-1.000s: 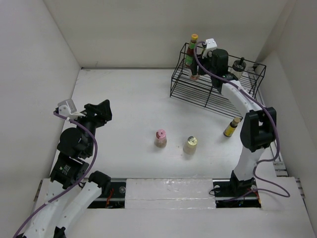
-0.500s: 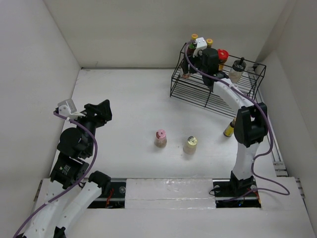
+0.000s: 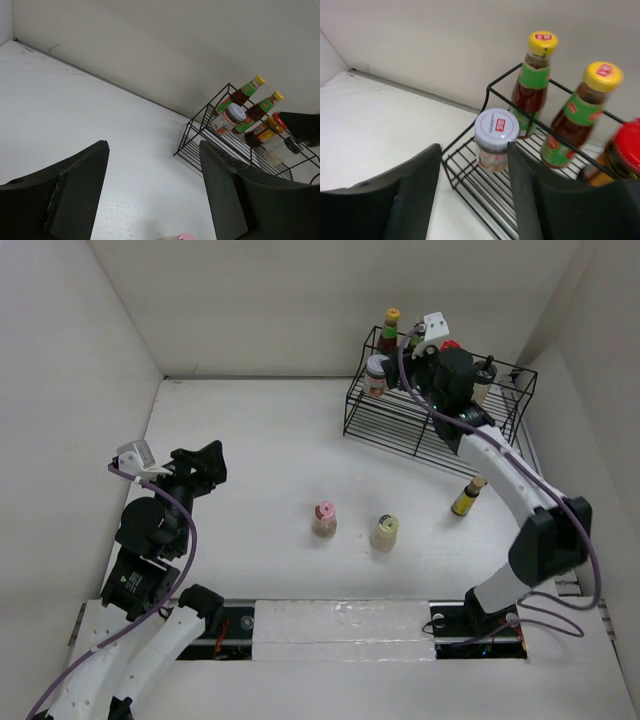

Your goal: Organize the condiment bottles

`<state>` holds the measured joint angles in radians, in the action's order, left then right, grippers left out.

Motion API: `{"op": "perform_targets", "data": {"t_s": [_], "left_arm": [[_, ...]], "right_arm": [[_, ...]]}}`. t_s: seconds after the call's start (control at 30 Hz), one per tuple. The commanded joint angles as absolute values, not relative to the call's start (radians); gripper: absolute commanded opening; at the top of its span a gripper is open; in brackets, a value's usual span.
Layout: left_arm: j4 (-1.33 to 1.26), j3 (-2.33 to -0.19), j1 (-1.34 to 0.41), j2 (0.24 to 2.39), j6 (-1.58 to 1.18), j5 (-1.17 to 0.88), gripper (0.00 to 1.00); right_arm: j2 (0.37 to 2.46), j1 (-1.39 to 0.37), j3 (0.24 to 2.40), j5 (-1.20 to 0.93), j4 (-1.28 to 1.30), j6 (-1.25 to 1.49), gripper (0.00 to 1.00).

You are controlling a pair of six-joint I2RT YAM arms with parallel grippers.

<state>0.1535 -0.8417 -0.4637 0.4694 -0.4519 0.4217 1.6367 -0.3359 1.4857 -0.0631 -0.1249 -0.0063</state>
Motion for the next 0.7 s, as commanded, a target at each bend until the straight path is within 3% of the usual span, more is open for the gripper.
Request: {"op": "perform_targets", "data": {"t_s": [0.0,0.07,0.13,0.2,0.23,0.27,0.33,0.47,0.67], "left_arm": [[0.107,-0.834,-0.465,0.476,-0.445,0.413,0.69],[0.107,-0.834,-0.465,0.486,-0.445,0.404,0.69],[0.107,-0.834,-0.465,0.486,-0.445,0.394,0.69],[0.107,-0.834,-0.465,0.486,-0.445,0.394,0.70],[0.107,-0.834,-0.465,0.495,-0.445,0.394,0.70],[0.107,-0.834,-0.465,0.495,-0.445,0.394,0.70],[0.107,-0.834,-0.465,0.495,-0.445,0.382,0.71],[0.107,-0.834,-0.465,0.495,-0.445,0.373,0.72],[0.098,-0.834,-0.465,0.486,-0.445,0.360,0.72]], "right_arm": [[1.432,-0.380,1.231,0.046,-0.238,0.012,0.30],[1.334,-0.396,1.118,0.067,-0.258,0.037,0.13],[1.277,-0.445,1.022,0.107,-0.244,0.074,0.10],[1.192,-0.489,0.922,0.197,-0.125,0.100,0.22],[1.158,-0.515,0.895,0.350,-0.073,0.113,0.31],[1.120,-0.558,0.841,0.424,-0.025,0.126,0.50],[0.996,-0.571,0.796,0.533,0.123,0.185,0.62],[0.806,-0.557,0.727,0.696,0.313,0.264,0.75],[0.767,-0.410,0.715,0.726,0.409,0.296,0.77]]}}
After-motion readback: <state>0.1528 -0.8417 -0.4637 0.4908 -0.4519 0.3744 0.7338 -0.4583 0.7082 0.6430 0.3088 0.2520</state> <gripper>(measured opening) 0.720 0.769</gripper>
